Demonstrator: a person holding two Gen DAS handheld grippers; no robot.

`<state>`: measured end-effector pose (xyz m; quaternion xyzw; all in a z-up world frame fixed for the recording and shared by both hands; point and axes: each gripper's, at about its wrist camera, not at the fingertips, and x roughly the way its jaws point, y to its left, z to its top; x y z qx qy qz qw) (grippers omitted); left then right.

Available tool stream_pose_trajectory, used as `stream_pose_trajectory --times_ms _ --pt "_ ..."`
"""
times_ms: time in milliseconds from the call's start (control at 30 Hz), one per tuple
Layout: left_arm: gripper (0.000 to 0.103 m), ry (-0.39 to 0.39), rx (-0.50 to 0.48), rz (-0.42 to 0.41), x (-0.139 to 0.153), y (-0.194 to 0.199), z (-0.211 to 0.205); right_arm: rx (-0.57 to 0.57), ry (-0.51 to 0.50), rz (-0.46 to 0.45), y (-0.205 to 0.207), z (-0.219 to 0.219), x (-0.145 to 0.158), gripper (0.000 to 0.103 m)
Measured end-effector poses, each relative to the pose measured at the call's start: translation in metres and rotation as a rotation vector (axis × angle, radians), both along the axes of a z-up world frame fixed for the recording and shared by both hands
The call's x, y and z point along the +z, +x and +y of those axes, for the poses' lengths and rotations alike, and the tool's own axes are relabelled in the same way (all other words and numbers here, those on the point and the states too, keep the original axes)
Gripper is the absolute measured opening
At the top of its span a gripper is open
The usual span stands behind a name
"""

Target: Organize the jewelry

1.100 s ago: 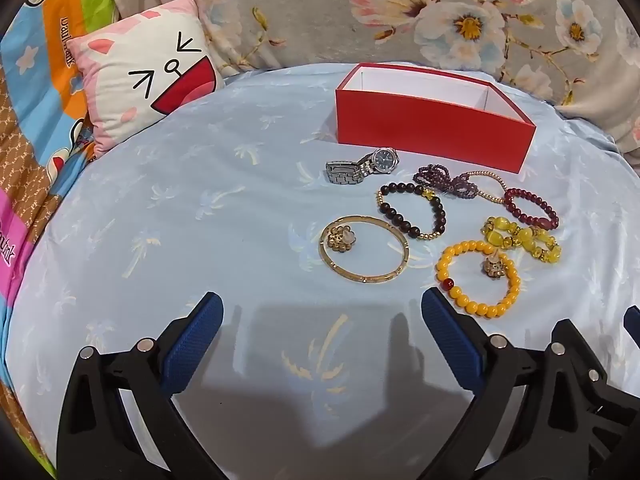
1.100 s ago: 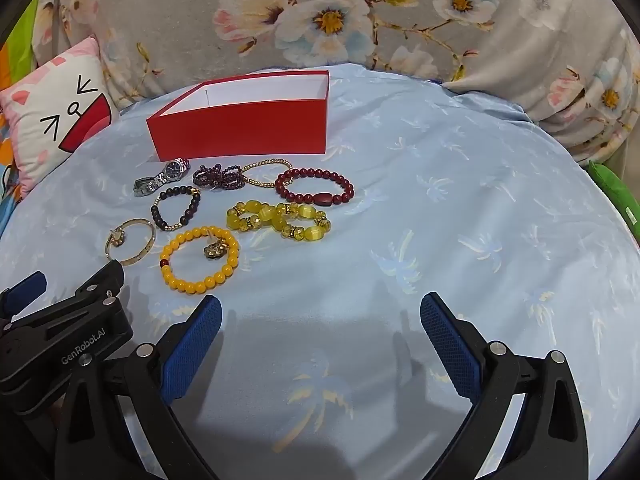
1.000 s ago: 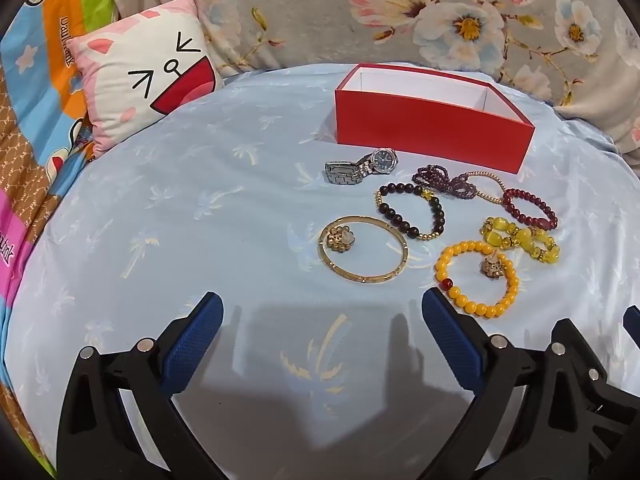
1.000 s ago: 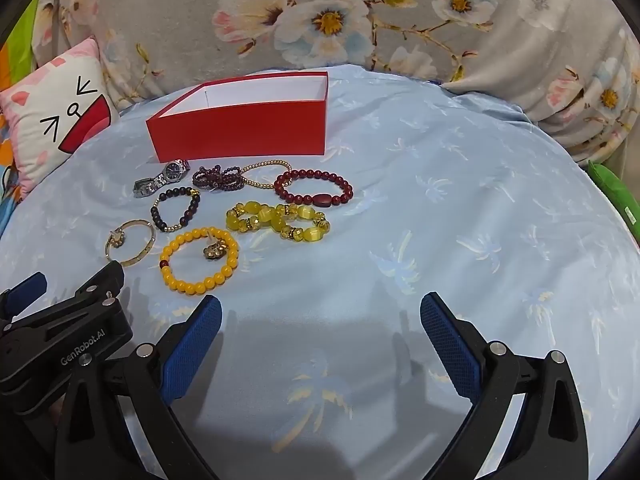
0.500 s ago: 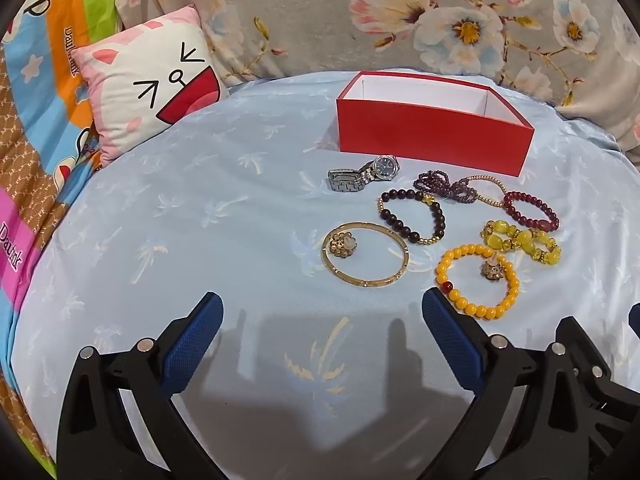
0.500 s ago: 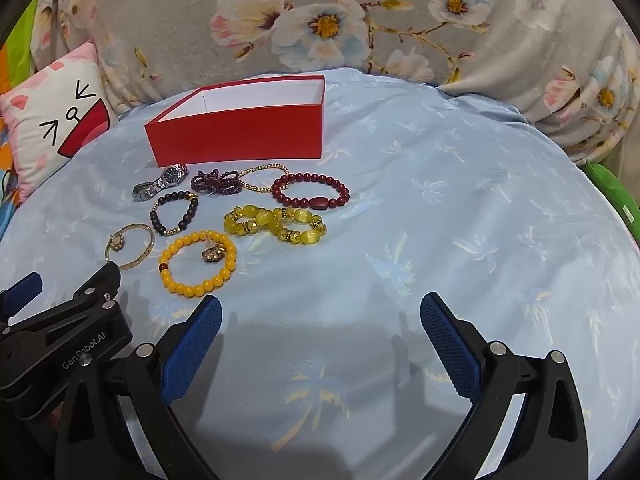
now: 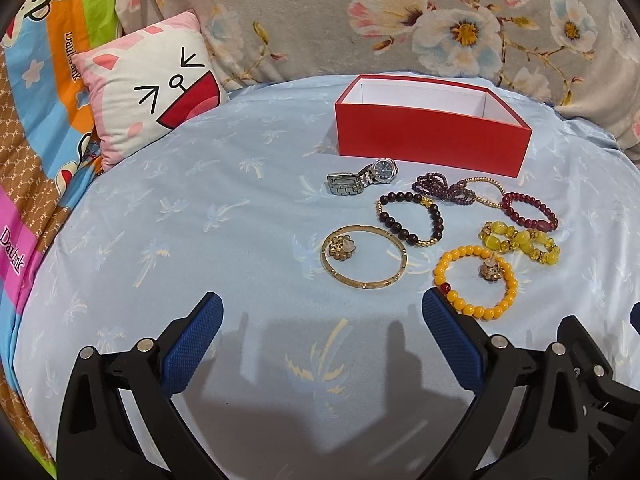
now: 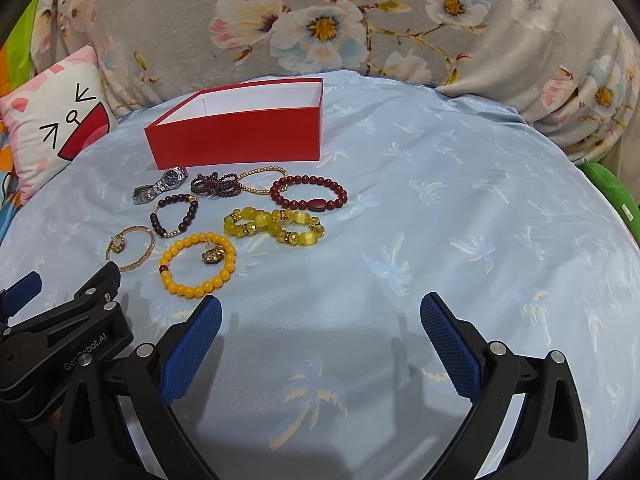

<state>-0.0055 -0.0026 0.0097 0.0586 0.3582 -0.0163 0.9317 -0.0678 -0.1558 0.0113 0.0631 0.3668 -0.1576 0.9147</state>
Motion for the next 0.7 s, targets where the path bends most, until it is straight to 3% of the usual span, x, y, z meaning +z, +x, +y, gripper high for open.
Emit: stream_pose_trajectory --times_ms 700 --pt "0.095 0.002 -0.003 0.011 -0.0044 0.0006 -0.0011 -0.002 0.0 0.0 0.0003 0.0004 -0.0002 0.096"
